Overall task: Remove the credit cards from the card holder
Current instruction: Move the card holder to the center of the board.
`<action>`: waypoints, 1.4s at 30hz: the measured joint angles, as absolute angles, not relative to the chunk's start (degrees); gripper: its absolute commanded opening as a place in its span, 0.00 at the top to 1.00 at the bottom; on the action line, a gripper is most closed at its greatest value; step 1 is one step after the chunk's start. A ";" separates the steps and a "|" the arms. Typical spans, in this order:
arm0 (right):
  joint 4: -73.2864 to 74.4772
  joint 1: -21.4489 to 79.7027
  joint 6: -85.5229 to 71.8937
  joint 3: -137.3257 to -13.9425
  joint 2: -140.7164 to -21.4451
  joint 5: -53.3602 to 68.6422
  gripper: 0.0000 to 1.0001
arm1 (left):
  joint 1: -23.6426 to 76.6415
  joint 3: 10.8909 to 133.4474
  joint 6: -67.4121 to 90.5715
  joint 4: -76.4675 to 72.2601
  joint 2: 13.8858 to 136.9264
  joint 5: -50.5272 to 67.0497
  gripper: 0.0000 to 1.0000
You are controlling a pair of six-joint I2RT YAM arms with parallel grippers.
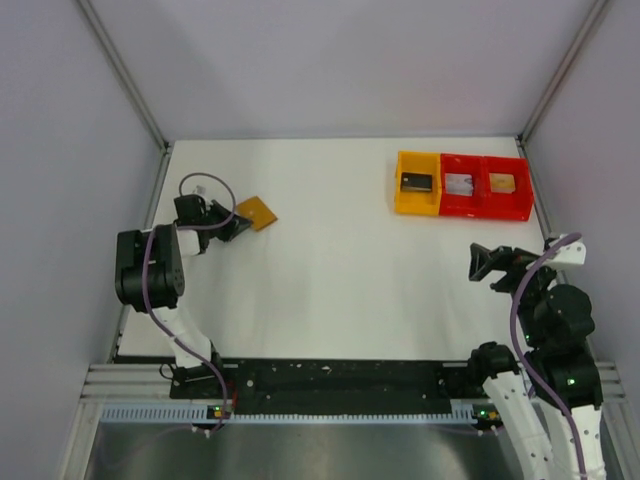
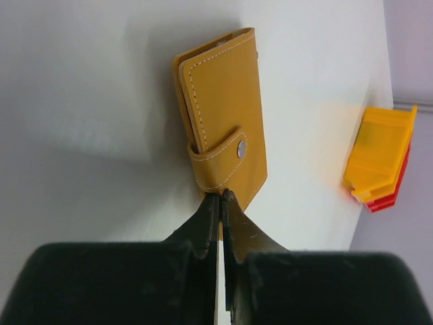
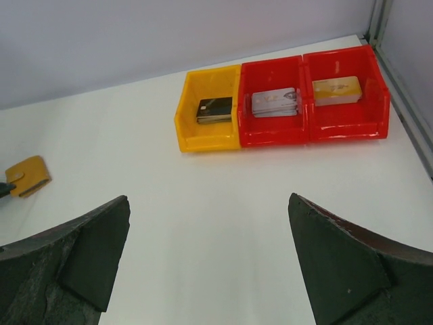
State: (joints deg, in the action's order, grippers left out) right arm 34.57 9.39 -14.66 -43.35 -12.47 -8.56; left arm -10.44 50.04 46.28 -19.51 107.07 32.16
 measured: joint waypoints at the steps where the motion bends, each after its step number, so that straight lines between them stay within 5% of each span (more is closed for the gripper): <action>1: 34.09 9.39 -14.83 -42.96 -12.47 -7.73 0.01 | -9.72 48.88 46.54 -19.70 106.06 32.77 1.00; 13: 31.05 9.52 -26.65 -38.30 -23.59 13.67 0.01 | 10.17 34.39 44.58 -17.63 90.83 39.92 1.00; 20: 19.57 10.28 -41.47 -23.83 -29.89 29.21 0.01 | 22.59 29.02 42.89 -15.35 84.20 39.77 1.00; 29: 4.97 22.17 -52.21 -15.64 -39.55 28.18 0.01 | 33.82 21.85 49.28 -22.85 83.92 35.59 1.00; 36: -4.69 28.45 -54.74 -13.47 -52.10 23.81 0.03 | 37.58 19.20 54.33 -29.06 86.08 31.03 0.61; 42: -9.87 30.65 -55.27 -13.47 -59.07 21.93 0.12 | 37.63 19.00 53.69 -25.67 82.13 27.16 0.44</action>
State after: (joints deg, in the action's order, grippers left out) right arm -9.87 30.65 -55.27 -13.47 -59.07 21.93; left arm 37.63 19.00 53.69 -25.67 82.13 27.16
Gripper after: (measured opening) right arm 0.911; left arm 0.484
